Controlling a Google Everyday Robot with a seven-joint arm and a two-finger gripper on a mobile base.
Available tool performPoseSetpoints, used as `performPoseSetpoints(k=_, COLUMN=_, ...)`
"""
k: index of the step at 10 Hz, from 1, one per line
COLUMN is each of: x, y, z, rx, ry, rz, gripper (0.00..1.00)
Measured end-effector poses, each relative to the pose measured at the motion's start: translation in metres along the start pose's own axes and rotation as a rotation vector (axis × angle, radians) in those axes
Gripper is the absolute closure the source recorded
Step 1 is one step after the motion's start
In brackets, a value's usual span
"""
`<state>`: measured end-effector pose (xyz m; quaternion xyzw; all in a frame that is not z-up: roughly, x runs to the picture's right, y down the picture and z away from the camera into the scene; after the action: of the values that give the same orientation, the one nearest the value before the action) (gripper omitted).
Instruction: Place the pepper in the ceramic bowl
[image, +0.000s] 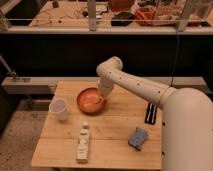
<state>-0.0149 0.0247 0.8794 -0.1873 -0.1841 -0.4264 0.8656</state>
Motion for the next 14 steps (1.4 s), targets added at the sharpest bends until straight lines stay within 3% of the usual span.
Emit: performPoseSetpoints(k=14, x=-0.0036, y=-0.0123, z=0.0054, rx=0.009, ry=-0.009, rz=-0.036, gripper=1.00)
